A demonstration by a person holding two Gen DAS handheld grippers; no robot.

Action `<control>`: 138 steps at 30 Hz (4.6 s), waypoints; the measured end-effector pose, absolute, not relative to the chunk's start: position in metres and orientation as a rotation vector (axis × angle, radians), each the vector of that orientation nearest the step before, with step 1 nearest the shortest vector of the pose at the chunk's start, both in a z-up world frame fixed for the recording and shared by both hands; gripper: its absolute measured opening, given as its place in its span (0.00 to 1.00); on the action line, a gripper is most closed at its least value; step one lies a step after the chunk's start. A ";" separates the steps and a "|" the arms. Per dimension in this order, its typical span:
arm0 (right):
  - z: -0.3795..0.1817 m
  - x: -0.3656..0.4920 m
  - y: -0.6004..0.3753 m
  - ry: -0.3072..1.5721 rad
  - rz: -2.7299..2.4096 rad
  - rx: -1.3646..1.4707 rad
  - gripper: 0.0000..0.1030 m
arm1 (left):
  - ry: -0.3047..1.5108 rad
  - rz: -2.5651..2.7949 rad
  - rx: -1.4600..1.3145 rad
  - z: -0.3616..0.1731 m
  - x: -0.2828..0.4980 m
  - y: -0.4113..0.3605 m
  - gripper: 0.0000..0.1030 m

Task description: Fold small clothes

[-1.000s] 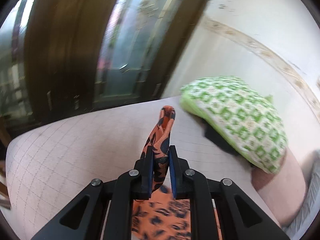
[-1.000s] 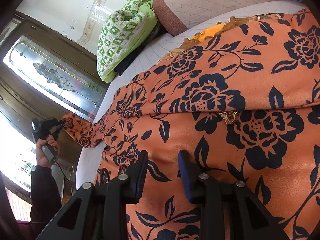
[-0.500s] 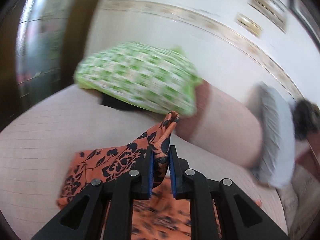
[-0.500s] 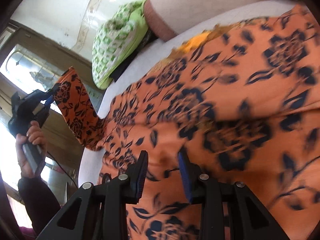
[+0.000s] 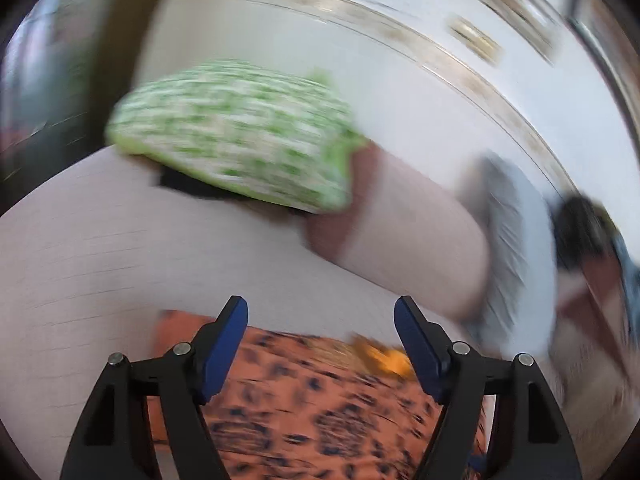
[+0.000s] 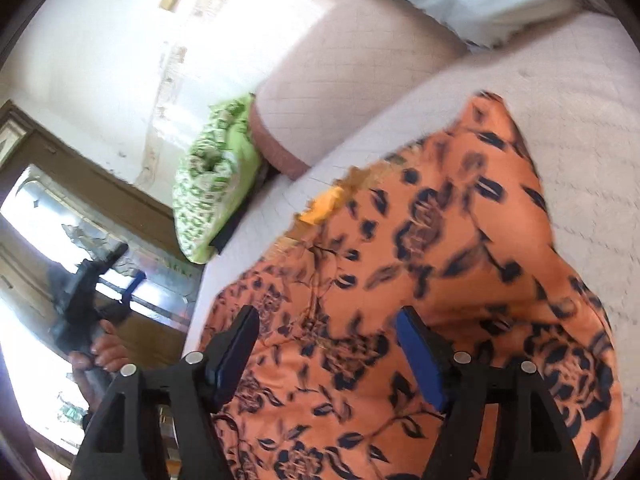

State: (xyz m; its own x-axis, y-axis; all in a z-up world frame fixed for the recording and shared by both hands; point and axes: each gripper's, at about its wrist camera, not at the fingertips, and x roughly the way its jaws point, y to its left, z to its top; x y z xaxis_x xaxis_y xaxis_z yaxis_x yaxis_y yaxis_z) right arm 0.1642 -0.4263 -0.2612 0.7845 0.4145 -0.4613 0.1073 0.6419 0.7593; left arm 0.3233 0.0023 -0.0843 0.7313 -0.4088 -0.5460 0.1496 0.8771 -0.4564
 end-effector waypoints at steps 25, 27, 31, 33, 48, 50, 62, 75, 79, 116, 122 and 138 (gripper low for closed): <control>-0.289 0.333 -0.315 1.034 0.110 0.703 0.10 | 1.054 -0.003 -0.414 -0.187 0.373 0.082 0.74; -0.282 0.335 -0.311 1.033 0.097 0.659 0.07 | 1.054 -0.002 -0.412 -0.187 0.375 0.082 0.74; -0.239 0.309 -0.323 0.899 0.066 0.603 0.06 | 1.053 -0.004 -0.417 -0.188 0.376 0.079 0.74; -0.217 0.295 -0.336 0.834 0.046 0.606 0.06 | 1.053 -0.012 -0.401 -0.187 0.376 0.073 0.74; -0.246 0.222 -0.469 0.862 -0.278 0.722 0.11 | 1.051 -0.187 -0.066 -0.206 0.358 -0.066 0.74; -0.252 0.212 -0.482 0.868 -0.326 0.777 0.15 | 1.061 -0.193 -0.019 -0.212 0.357 -0.076 0.74; -0.253 0.233 -0.463 0.838 -0.220 0.685 0.19 | 1.145 -0.144 0.010 -0.244 0.372 -0.078 0.76; -0.283 0.184 -0.475 0.959 -0.171 0.765 0.18 | 1.113 -0.135 0.069 -0.239 0.331 -0.050 0.76; -0.236 0.126 -0.473 0.912 -0.113 0.771 0.18 | 1.054 -0.097 0.044 -0.217 0.291 -0.015 0.76; -0.314 -0.084 -0.449 1.104 0.028 0.918 0.36 | 1.190 -0.104 -0.083 -0.215 0.071 0.098 0.51; -0.336 -0.094 -0.471 1.052 0.079 1.129 0.37 | 1.232 -0.165 -0.103 -0.223 0.075 0.092 0.69; -0.331 -0.089 -0.464 1.108 0.071 1.085 0.47 | 1.313 -0.089 0.144 -0.236 0.058 0.086 0.48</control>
